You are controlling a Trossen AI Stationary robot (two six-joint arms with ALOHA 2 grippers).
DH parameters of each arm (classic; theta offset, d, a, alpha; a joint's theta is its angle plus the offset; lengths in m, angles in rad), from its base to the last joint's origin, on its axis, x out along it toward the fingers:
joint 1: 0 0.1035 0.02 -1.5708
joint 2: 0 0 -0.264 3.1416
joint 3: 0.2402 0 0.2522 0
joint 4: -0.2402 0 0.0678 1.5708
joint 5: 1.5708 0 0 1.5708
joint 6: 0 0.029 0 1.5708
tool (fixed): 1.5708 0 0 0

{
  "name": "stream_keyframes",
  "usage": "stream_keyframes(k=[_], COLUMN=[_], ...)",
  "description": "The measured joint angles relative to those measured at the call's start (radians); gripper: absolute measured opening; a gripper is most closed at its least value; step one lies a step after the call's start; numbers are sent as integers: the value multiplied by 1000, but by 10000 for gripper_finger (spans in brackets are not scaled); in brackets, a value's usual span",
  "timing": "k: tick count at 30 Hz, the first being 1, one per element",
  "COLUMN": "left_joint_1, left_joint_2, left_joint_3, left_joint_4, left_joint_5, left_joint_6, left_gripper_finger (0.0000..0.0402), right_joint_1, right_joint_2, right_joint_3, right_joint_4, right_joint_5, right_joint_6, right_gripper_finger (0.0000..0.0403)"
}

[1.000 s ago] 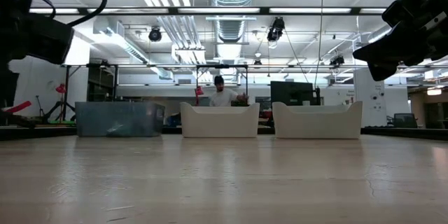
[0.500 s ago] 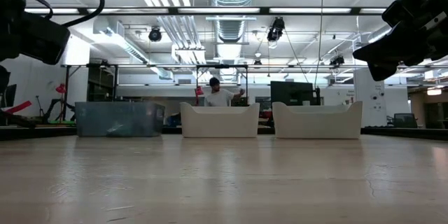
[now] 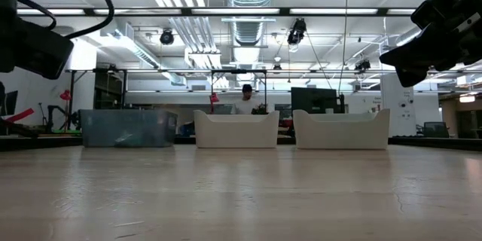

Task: Pick and place Stapler, Stapler remover, tape
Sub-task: Put the blue staple remover into the black bin

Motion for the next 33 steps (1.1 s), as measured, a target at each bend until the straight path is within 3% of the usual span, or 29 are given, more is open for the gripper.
stream_keyframes(k=[19,23,28,33], left_joint_1=[0,0,2,2], left_joint_2=[8,8,8,8], left_joint_3=[-2,-2,-2,-2], left_joint_4=[-1,-1,-1,-2], left_joint_5=[-24,-30,-120,-313], left_joint_6=[97,152,232,295], left_gripper_finger=[13,7,7,6], right_joint_1=[0,0,0,0], right_joint_2=[0,0,0,0], right_joint_3=[0,0,0,0], right_joint_4=[0,0,0,0], right_joint_5=[0,0,0,0], right_joint_6=[0,0,0,0], right_gripper_finger=[9,9,9,9])
